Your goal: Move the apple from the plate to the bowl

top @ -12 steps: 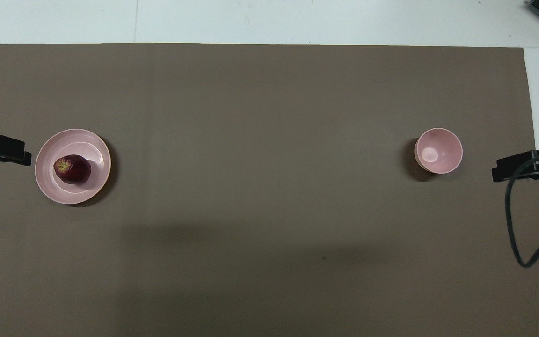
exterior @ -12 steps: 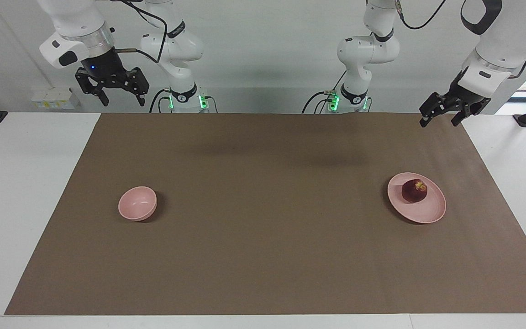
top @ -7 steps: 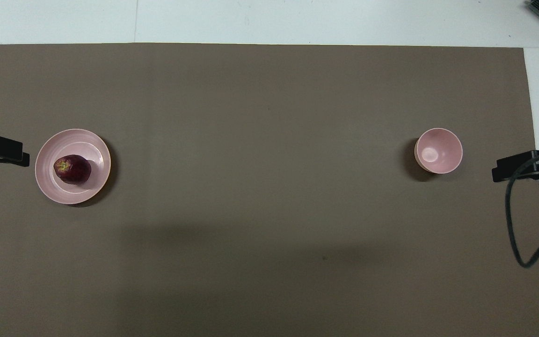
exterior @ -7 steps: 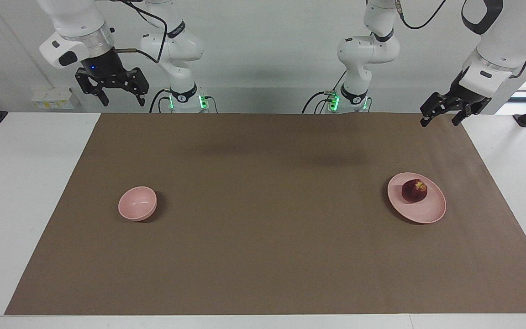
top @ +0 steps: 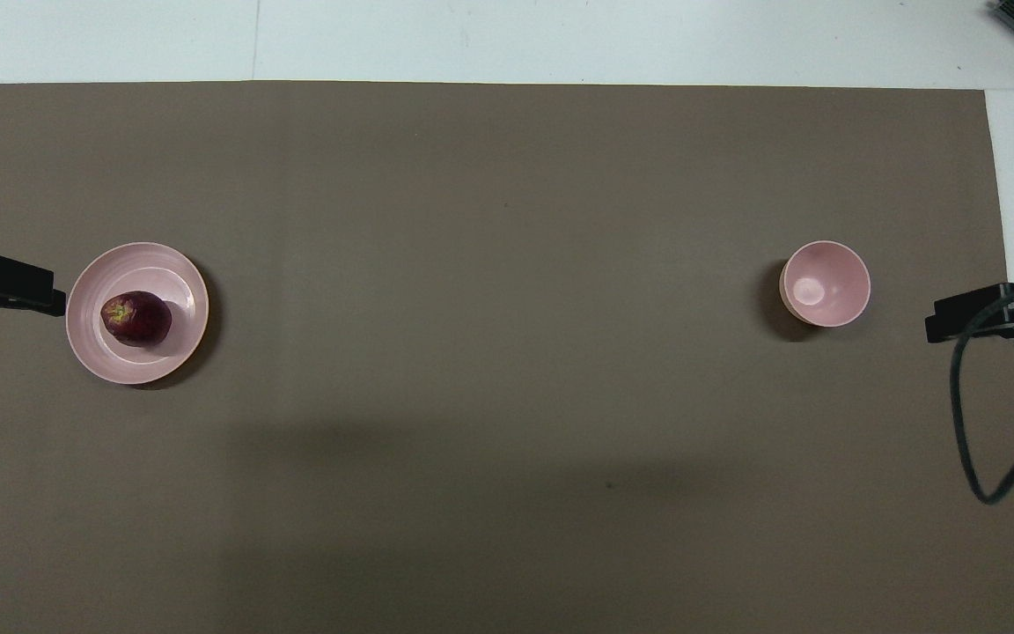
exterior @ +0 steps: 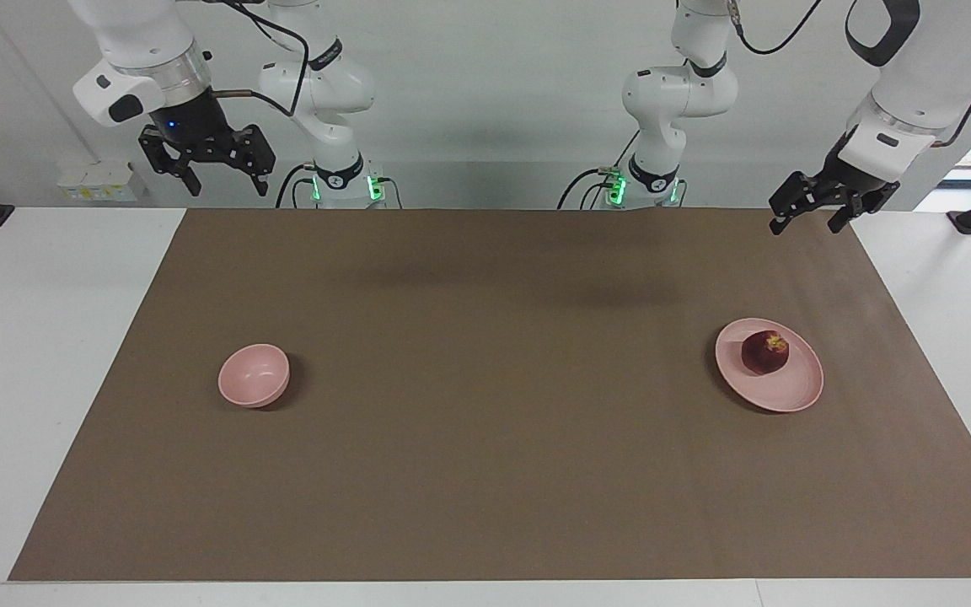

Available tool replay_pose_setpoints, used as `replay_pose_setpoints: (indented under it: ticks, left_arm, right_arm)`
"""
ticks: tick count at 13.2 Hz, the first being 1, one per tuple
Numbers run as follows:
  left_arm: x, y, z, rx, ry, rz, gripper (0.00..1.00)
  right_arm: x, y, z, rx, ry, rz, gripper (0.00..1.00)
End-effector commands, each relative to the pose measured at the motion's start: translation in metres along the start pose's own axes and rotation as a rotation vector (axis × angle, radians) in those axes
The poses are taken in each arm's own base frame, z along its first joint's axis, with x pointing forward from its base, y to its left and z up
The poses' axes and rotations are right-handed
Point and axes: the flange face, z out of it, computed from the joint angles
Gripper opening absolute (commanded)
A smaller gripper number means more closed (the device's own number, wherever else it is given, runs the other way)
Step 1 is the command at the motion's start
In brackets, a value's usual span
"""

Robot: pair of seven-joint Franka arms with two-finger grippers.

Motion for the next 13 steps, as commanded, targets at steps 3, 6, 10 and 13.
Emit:
replay_pose_setpoints:
  ticks: [3,6,10,13]
  left_arm:
    - [-0.01,-0.009,0.019,-0.007,-0.01,-0.015,1.0]
    - [-0.008,-0.016,0.036,-0.008,0.009,-0.026,1.0]
    - [0.001,-0.02,0.081,-0.008,0.038,-0.034,1.0]
    - [0.008,-0.035,0.122,-0.006,0.052,-0.049,1.0]
  right_arm:
    - [-0.007,0.003,0.001,0.02,0.008,-0.012,1.0]
    - [-0.01,0.003,0.002,0.019,0.005,-0.011,1.0]
    - [-0.01,0.002,0.002,0.019,0.005,-0.013,1.0]
    - [-0.01,0.002,0.002,0.019,0.004,-0.013,1.0]
